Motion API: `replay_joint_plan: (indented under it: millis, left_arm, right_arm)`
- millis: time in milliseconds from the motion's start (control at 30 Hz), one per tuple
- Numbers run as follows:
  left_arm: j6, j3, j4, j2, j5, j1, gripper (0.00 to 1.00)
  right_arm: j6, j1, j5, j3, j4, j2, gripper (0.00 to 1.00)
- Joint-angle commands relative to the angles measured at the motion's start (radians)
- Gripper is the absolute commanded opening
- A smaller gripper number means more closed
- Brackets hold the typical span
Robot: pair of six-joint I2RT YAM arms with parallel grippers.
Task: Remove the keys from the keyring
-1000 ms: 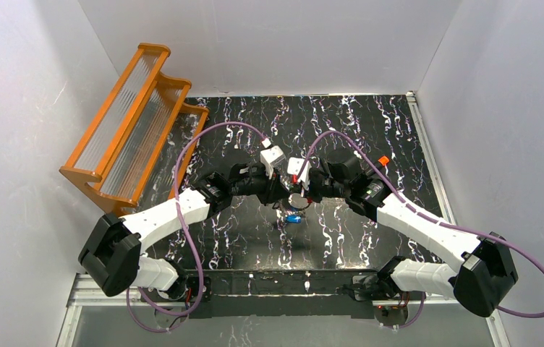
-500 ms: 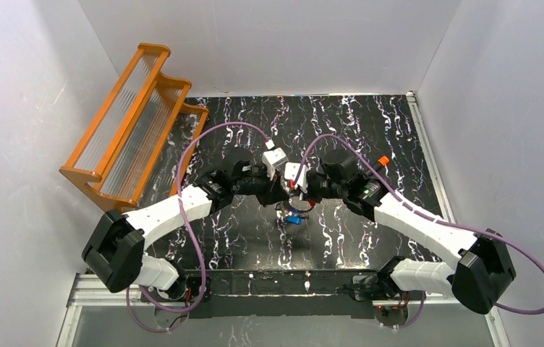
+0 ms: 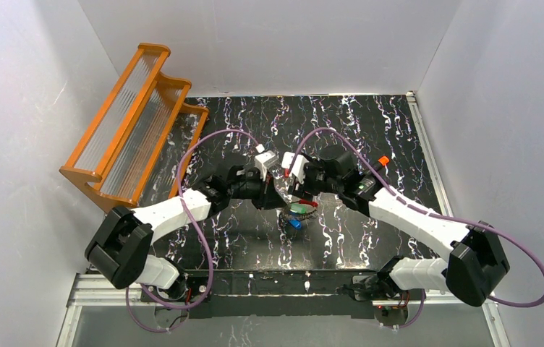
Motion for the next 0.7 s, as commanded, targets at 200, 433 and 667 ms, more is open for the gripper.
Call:
replay_joint_plan:
  millis: [200, 433, 667]
  left_arm:
    - [-0.148, -0.036, 0.141, -0.039, 0.139, 0.093, 0.00]
    - [-0.040, 0.005, 0.031, -0.057, 0.173, 0.093, 0.00]
    - [0.180, 0.073, -0.117, -0.066, 0.211, 0.093, 0.00]
  right_arm:
    - [0.178, -0.049, -0.075, 0.035, -0.122, -0.094, 0.76]
    - [0.194, -0.056, -0.182, -0.018, -0.091, -0.103, 0.74]
    - [0.188, -0.072, -0.254, -0.019, -0.080, -0.091, 0.65]
